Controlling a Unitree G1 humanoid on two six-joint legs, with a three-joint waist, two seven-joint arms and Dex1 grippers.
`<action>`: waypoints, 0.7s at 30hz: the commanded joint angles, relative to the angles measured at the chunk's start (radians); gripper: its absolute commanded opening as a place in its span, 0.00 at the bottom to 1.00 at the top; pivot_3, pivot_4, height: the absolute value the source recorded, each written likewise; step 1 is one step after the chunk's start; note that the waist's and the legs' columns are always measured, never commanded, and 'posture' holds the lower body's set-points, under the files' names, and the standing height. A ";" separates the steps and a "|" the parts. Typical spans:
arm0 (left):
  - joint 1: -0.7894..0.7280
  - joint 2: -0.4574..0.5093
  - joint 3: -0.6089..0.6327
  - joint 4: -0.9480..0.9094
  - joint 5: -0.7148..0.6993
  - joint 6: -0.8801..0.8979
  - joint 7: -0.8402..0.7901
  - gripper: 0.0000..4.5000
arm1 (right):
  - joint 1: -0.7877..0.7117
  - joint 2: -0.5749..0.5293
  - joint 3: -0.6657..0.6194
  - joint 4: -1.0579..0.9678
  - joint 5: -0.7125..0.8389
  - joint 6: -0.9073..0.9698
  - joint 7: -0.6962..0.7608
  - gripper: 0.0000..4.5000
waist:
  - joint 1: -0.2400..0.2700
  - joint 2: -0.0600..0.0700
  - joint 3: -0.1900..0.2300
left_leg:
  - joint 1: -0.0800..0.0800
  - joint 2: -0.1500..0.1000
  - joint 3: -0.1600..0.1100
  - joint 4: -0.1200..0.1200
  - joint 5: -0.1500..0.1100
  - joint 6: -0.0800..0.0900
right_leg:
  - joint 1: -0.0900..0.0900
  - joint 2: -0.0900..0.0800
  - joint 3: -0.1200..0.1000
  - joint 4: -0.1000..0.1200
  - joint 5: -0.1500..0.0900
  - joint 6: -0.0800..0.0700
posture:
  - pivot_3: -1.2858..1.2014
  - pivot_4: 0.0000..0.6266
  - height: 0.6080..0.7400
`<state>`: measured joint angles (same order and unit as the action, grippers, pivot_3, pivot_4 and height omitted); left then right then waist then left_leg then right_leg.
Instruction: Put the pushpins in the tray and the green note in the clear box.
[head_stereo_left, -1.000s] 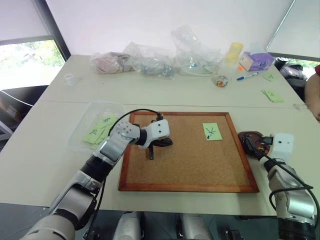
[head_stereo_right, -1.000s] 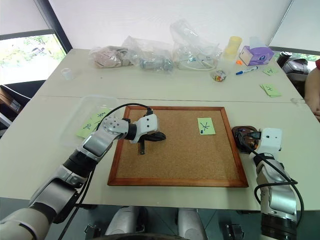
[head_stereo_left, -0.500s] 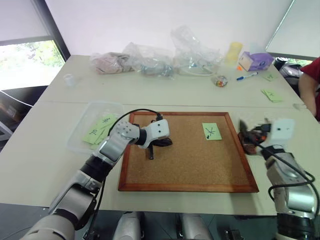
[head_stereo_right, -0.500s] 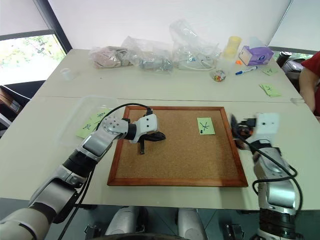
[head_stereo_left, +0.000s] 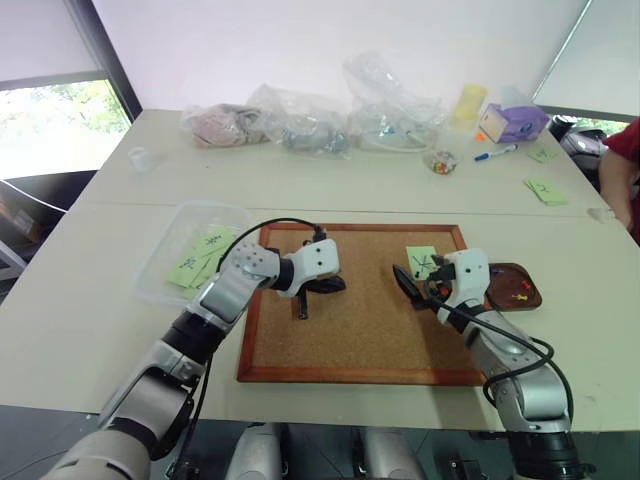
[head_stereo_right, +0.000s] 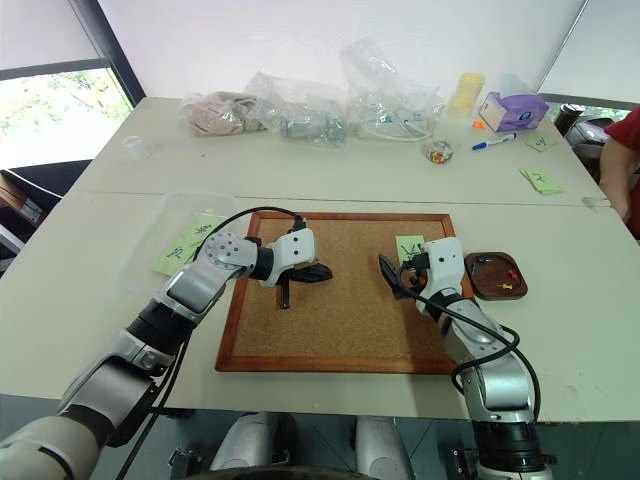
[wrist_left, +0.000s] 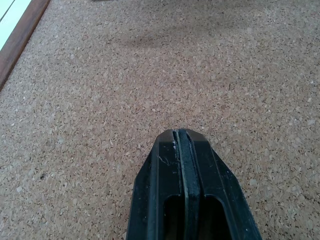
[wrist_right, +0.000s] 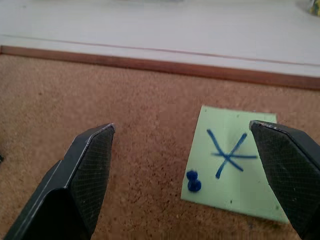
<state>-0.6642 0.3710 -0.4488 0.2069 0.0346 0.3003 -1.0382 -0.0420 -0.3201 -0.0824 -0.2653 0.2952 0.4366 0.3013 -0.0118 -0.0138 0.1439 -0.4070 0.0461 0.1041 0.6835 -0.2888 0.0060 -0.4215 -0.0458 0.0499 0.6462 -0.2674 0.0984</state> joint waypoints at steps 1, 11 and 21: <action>0.024 0.010 -0.031 0.034 0.038 0.024 0.001 0.00 | 0.005 0.006 0.001 -0.013 -0.009 -0.023 0.007 0.98 | -0.001 0.000 0.000 | 0.000 0.000 0.000 0.000 0.000 0.000 | 0.000 0.000 0.000 0.000 0.000 0.000 | 0.52 0.24 0.98; 0.024 0.005 -0.033 0.035 0.037 0.024 0.003 0.00 | 0.005 0.023 -0.003 0.032 -0.011 -0.023 0.016 0.59 | 0.000 0.000 0.000 | 0.000 0.000 0.000 0.000 0.000 0.000 | 0.000 0.000 0.000 0.000 0.000 0.000 | 0.52 0.24 0.98; 0.026 0.008 -0.032 0.031 0.037 0.027 0.005 0.00 | 0.018 0.038 -0.014 0.038 -0.011 -0.026 0.023 0.01 | -0.001 -0.001 -0.001 | 0.000 0.000 0.000 0.000 0.000 0.000 | 0.000 0.000 0.000 0.000 0.000 0.000 | 0.52 0.24 0.98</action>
<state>-0.6638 0.3720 -0.4488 0.2063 0.0347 0.3005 -1.0345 -0.0339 -0.2907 -0.1021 -0.2129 0.2789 0.4212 0.3173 -0.0128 -0.0145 0.1433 -0.4068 0.0463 0.1042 0.6835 -0.2888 0.0060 -0.4215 -0.0456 0.0499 0.6461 -0.2674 0.0984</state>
